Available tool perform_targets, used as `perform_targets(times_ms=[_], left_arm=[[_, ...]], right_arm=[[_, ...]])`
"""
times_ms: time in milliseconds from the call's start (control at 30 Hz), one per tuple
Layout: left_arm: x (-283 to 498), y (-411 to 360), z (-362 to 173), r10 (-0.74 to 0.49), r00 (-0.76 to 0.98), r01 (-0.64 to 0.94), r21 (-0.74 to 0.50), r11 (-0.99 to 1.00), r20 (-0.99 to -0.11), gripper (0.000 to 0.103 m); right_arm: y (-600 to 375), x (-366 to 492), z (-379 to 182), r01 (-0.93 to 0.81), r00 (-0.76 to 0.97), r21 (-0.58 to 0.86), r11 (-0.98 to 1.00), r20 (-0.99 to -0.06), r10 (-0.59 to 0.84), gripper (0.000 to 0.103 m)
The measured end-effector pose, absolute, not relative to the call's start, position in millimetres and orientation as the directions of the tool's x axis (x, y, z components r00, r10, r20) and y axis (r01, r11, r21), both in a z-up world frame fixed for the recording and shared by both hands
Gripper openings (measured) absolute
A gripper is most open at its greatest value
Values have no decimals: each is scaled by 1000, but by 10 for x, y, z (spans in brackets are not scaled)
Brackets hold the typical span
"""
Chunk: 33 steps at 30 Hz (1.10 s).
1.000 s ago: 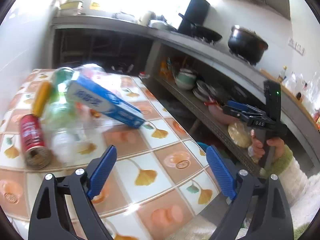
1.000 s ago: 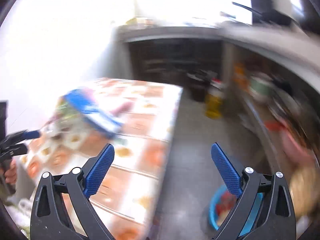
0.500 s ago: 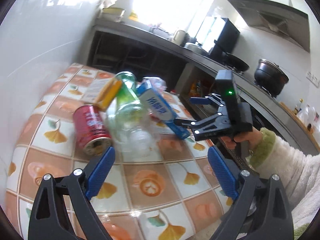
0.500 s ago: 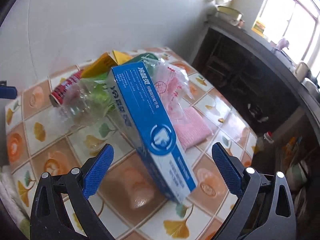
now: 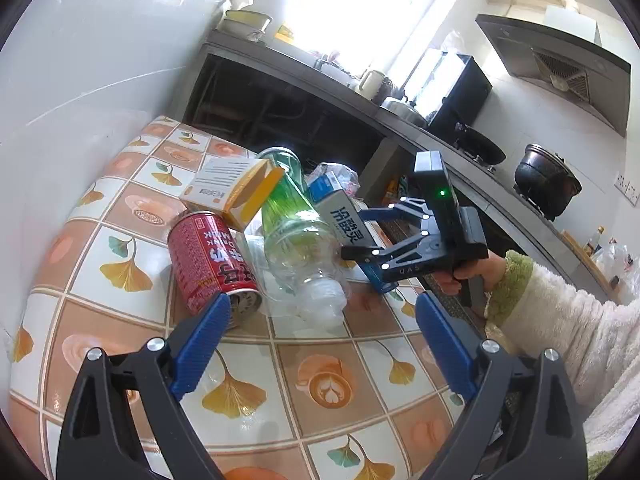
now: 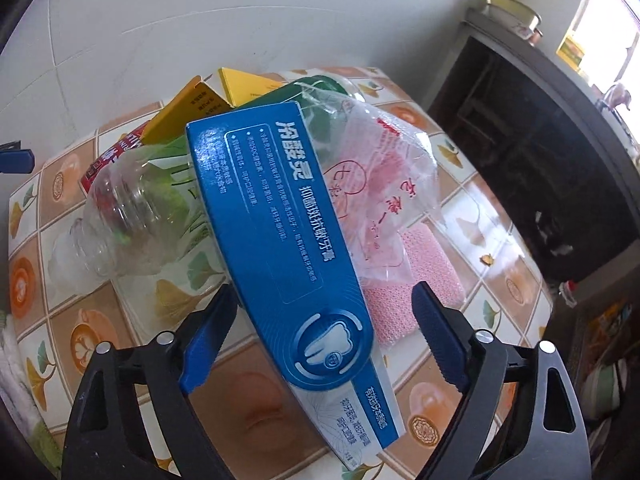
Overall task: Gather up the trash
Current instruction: 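Reach the right tool to the blue toothpaste box and close on it, then grasp the white-orange medicine box with the left tool while the right tool holds the toothpaste box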
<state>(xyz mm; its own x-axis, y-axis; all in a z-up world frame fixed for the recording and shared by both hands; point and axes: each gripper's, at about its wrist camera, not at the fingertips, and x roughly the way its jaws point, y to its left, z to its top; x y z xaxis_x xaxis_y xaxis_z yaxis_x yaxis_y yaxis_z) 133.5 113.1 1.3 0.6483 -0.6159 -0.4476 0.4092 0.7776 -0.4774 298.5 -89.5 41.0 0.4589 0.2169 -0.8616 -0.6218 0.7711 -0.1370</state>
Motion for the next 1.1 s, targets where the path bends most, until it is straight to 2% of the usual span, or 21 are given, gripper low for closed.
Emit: perform_targets(times_ms=[100, 500, 700, 900, 1033, 1100], left_arm=[[1370, 1172, -8, -612, 653, 390, -494, 777, -447, 91], [1513, 1311, -14, -563, 675, 305, -514, 802, -477, 91], [1836, 1455, 121, -567, 676, 223, -603, 766, -471, 91], [2571, 1607, 188, -601, 620, 48, -740, 670, -504, 91], [3170, 1726, 2, -674, 535, -136, -839, 526, -509, 91], [3476, 1747, -163, -692, 470, -253, -835, 489, -548, 91]], right_arm=[[-869, 2940, 376, -629, 442, -125, 767, -869, 222, 61], [-928, 2663, 581, -542, 500, -94, 835, -835, 231, 56], [-1070, 2459, 856, -464, 521, 30, 885, -799, 300, 55], [-1239, 2208, 995, -388, 521, 177, 904, -767, 374, 53], [-1292, 2094, 966, -365, 515, 227, 903, -758, 399, 53], [-1336, 2115, 915, -353, 513, 238, 905, -760, 400, 53]])
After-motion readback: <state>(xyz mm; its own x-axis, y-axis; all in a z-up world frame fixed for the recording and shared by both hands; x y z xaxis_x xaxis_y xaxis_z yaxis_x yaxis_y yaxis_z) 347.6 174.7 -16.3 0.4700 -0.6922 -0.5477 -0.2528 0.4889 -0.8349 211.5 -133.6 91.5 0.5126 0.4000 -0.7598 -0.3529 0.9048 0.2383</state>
